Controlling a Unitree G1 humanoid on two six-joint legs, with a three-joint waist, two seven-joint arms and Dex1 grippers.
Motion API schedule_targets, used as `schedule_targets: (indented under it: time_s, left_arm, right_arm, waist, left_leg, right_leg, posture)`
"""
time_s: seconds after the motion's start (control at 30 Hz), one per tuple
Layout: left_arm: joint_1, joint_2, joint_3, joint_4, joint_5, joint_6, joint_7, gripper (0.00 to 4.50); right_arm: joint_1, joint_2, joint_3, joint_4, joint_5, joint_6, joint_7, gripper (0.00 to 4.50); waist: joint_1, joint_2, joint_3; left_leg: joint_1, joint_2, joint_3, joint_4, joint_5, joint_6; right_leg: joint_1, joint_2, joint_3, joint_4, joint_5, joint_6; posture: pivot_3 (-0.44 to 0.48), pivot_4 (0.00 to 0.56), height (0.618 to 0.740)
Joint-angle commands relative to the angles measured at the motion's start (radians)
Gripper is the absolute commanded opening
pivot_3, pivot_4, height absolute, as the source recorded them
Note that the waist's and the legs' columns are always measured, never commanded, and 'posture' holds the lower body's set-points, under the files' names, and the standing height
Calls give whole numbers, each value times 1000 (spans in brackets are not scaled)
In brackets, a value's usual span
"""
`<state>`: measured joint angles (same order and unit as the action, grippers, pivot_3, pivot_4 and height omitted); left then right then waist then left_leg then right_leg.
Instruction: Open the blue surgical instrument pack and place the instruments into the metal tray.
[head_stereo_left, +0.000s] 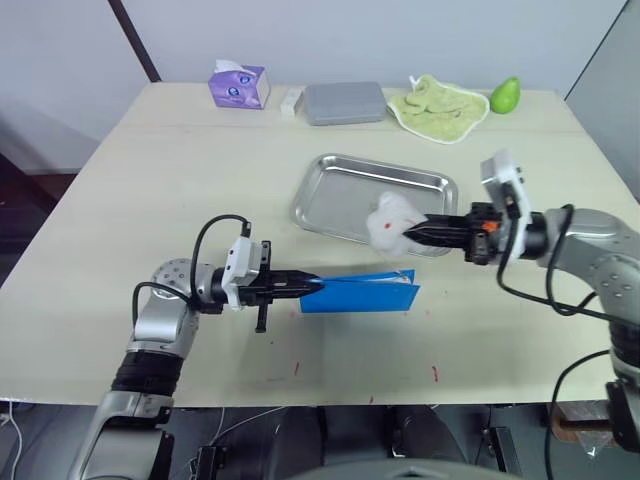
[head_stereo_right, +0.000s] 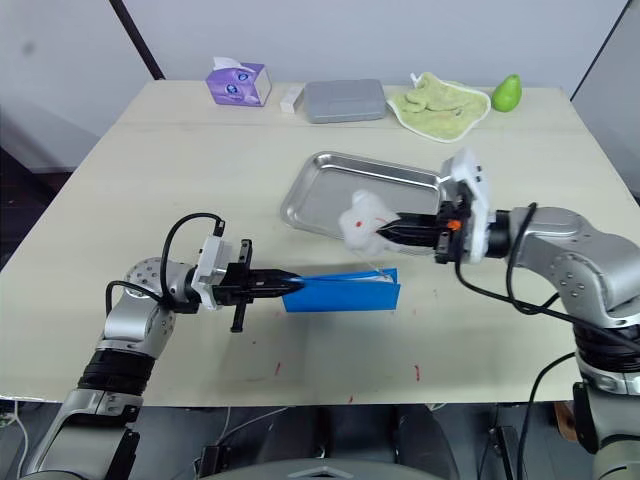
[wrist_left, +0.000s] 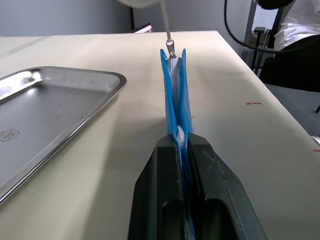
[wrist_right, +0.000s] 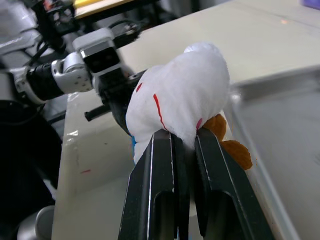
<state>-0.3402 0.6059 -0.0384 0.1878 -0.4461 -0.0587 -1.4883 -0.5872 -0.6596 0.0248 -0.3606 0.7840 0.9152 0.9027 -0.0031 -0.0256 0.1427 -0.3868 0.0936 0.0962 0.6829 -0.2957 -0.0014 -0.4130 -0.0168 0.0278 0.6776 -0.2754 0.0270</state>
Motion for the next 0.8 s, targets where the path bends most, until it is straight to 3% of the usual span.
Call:
schedule_targets:
  time_s: [0.03, 0.33, 0.8]
  left_arm:
    - [7, 8, -32, -4, 34, -4, -13, 0]
    - [24, 19, -45, -31, 38, 11, -3, 0]
    - [32, 15, -51, -62, 47, 36, 30, 0]
  right_arm:
    - [-60, 55, 44, -7, -42, -62, -15, 53]
    - [-158, 214, 166, 88, -156, -136, -30, 53]
    - [-162, 302, 223, 144, -263, -188, -33, 53]
  waist:
    - [1, 0, 0]
    - [-2, 1, 0]
    - [2, 1, 0]
  left_leg:
    - [0, 0, 0, 0, 0, 0]
    - [-1, 0, 0, 0, 0, 0]
    - [0, 0, 0, 1, 0, 0]
  right_leg:
    - [0, 0, 0, 0, 0, 0]
    - [0, 0, -1, 0, 0, 0]
    - [0, 0, -1, 0, 0, 0]
  posture:
    - [0, 150, 740]
    - [0, 150, 740]
    - [0, 150, 740]
